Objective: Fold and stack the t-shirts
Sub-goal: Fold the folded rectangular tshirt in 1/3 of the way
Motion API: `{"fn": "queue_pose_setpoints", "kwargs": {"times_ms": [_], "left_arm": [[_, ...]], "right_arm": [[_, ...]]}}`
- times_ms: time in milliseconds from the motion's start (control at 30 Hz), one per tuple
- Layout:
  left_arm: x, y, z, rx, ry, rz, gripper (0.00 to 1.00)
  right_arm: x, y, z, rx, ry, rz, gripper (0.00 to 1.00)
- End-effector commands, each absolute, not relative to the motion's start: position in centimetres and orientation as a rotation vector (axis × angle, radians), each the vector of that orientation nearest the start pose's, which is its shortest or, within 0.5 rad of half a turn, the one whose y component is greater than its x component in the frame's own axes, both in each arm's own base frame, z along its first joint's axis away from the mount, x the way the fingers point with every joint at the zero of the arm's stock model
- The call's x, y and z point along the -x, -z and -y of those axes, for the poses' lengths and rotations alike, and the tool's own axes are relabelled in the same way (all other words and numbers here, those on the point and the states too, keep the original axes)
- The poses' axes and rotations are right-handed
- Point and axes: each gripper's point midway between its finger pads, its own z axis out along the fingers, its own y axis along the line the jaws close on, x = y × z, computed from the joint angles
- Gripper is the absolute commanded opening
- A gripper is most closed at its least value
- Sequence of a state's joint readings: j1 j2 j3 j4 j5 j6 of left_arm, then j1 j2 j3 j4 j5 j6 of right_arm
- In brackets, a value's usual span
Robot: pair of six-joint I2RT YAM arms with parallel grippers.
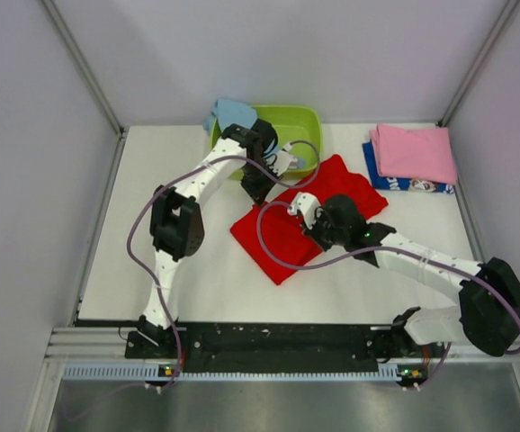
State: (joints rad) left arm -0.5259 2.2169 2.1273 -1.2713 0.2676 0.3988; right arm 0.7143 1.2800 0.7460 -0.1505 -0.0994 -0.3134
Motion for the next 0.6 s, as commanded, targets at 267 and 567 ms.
{"fn": "queue_pose_setpoints", "kwargs": {"times_ms": [267, 567], "left_arm": [[-38.6, -11.0, 27.8, -1.338, 0.375, -2.499, 0.04], [-43.6, -17.0, 30.0, -1.182, 0.279, -2.266, 0.42]], "right_arm": [[-28.8, -8.1, -20.4, 1.102, -0.189, -2.068, 0.00], [-34.1, -7.3, -13.5, 0.656, -0.072, -2.273, 0.20]]}}
